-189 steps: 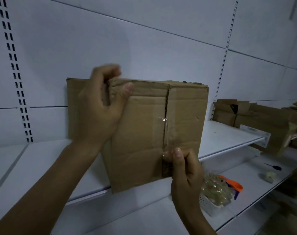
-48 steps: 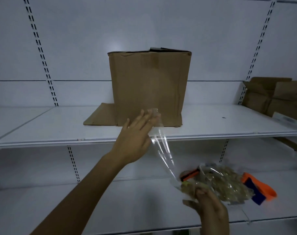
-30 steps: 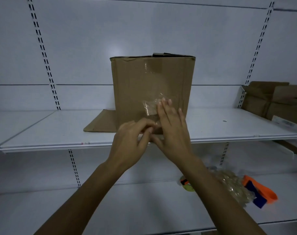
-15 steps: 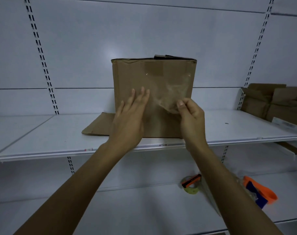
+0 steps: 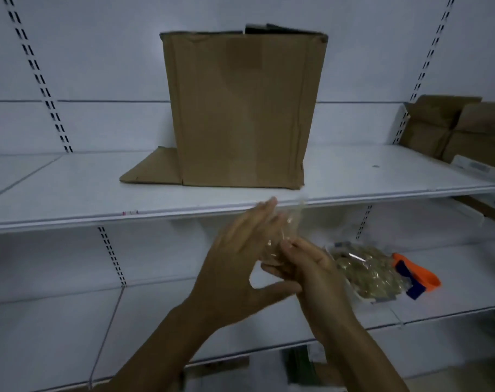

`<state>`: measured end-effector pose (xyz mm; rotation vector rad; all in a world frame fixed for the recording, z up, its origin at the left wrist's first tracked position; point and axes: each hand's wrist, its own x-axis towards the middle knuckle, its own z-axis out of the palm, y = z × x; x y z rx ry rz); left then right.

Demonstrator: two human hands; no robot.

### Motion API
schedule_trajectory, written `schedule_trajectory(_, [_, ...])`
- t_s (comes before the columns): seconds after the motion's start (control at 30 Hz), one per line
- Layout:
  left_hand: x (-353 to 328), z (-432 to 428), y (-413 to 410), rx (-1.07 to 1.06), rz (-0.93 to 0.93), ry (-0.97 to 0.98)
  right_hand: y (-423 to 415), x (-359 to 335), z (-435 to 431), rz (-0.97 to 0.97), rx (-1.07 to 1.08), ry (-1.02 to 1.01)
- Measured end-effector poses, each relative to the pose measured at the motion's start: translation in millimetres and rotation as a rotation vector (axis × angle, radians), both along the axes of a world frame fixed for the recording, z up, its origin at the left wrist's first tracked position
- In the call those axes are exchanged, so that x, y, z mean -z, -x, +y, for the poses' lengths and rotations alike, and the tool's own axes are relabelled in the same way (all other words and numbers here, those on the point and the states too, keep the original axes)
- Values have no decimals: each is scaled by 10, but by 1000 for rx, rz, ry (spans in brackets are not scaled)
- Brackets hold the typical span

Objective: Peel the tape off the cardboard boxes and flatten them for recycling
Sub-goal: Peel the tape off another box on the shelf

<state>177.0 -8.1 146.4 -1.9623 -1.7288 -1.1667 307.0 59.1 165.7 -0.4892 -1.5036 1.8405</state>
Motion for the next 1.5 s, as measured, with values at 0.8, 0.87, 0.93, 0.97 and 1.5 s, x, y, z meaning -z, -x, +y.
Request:
schedule_trajectory(0.8, [961, 476, -1342, 84, -1821, 416, -1553, 1515, -44, -388, 636, -625])
schedule_trajectory(0.87, [1001, 595, -1382, 94, -1835, 478, -1515, 1607, 29, -445, 597, -913])
schedule_trajectory(0.93, [1050, 737, -1409, 119, -1870, 512, -1422, 1657, 154, -502, 535, -1056])
schedule_trajectory(0.97, [1069, 815, -1425, 133, -1880, 531, -1378, 1679, 237, -525, 500, -1072])
schedule_trajectory(1.5, [1359, 2308, -1537, 281, -1557, 770, -1459, 1741, 2225, -542, 717, -434])
